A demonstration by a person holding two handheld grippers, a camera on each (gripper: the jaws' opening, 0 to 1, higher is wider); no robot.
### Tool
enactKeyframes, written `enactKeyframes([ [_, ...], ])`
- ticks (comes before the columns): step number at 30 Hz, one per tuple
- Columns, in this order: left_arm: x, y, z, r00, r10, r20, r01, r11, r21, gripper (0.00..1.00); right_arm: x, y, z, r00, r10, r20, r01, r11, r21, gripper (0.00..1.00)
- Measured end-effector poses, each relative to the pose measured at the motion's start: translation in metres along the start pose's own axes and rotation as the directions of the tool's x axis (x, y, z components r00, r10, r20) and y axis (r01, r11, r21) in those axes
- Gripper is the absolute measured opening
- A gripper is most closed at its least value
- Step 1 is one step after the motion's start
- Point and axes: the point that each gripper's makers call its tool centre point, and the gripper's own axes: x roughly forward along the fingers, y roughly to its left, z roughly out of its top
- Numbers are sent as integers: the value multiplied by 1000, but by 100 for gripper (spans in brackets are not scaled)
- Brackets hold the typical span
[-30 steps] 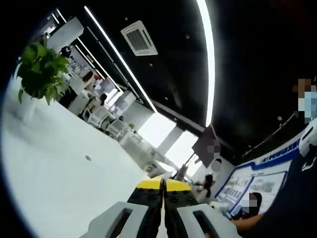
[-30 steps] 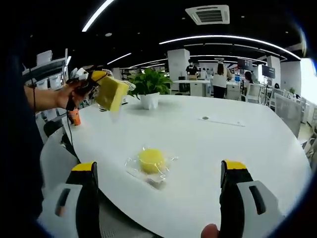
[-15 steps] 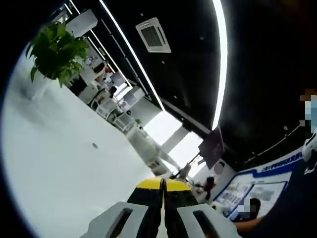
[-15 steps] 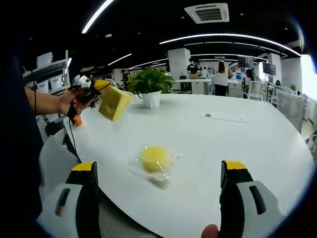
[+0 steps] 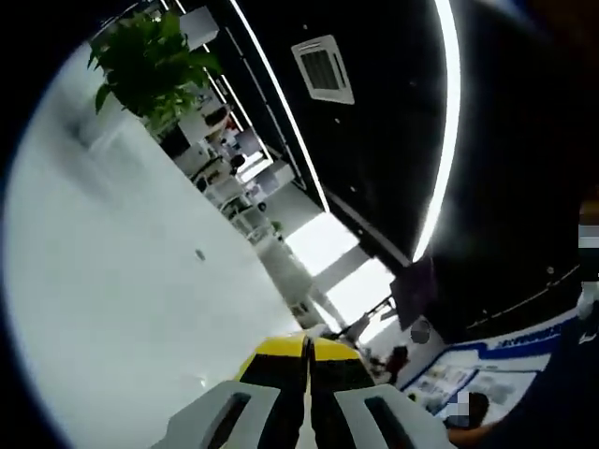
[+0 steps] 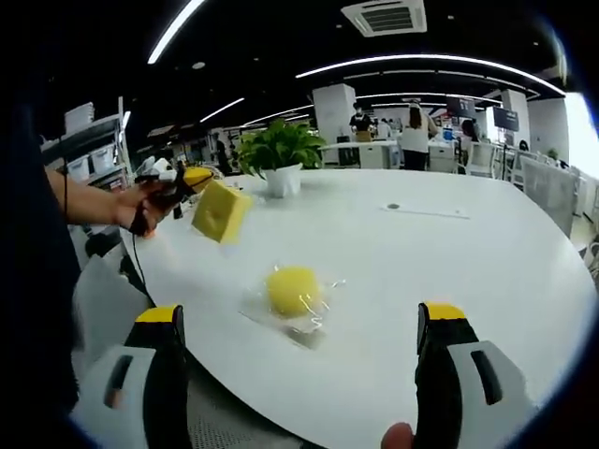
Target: Compare the silicone blocks by pressing each to a similar depth, holding the contact briefly, and releasing to observe deformation and rebound differences across the visible hardness samples.
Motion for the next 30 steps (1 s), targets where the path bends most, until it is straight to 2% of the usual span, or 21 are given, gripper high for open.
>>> enactKeyframes([
  [7, 0, 9, -8, 1000, 20, -13, -21, 999, -25, 0, -2, 0, -4, 1000, 0, -16, 1, 1000, 10, 97],
  [10, 1, 18, -12, 999, 30, -20, -31, 999, -28, 0, -2, 1, -4, 1000, 0, -17, 0, 1000, 12, 97],
  [12, 1, 17, -13, 999, 36, -26, -37, 999, -27, 0, -2, 2, -5, 1000, 1, -19, -1, 1000, 14, 97],
  [19, 0, 38, -24, 996, 76, -55, -78, 996, -34, 0, -3, 3, -8, 1000, 0, -30, 1, 1000, 17, 97],
  [25, 0, 56, -33, 990, 120, -79, -122, 992, -27, 0, -2, 5, -12, 999, 4, -42, -3, 1000, 16, 97],
  [27, -1, 66, -34, 983, 166, -79, -167, 986, -3, 0, -2, 7, -12, 999, 5, -47, -5, 1000, 12, 97],
  [28, -1, 67, -34, 983, 165, -80, -166, 986, -4, 0, -2, 7, -13, 999, 6, -48, -6, 1000, 12, 97],
  [30, -3, 76, -35, 976, 202, -82, -201, 979, 21, 0, -3, 7, -14, 999, 6, -53, -6, 1000, 11, 97],
])
